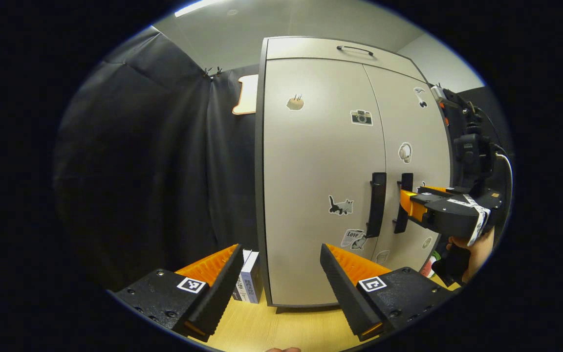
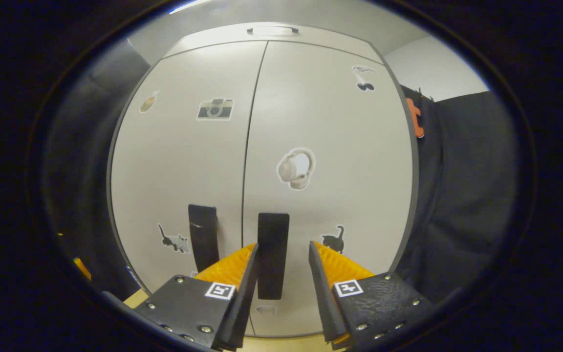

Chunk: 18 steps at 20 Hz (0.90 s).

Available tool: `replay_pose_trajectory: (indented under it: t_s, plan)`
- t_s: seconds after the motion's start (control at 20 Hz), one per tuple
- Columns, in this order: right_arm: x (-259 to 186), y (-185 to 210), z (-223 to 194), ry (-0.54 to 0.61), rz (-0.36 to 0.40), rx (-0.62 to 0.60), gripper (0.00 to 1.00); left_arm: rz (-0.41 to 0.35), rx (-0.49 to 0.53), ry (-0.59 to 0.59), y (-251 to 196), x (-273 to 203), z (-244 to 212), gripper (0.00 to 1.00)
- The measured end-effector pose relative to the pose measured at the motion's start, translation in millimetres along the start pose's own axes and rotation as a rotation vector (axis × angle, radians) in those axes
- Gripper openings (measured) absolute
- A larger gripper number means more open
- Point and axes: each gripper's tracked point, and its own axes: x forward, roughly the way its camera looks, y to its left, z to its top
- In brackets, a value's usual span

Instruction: Open the right door of the double-door shoe cabinet with the right hand, and open the left door with the left hand.

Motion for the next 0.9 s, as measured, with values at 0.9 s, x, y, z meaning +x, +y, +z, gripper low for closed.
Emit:
replay_pose_trajectory:
  t_s: [0.9]
  plan:
    - [6.2, 6.7, -4.7, 0.014, -0.004, -0.015, 0.33, -0.005, -0.031, 0.04, -1.8, -2.0, -15.3, 0.98]
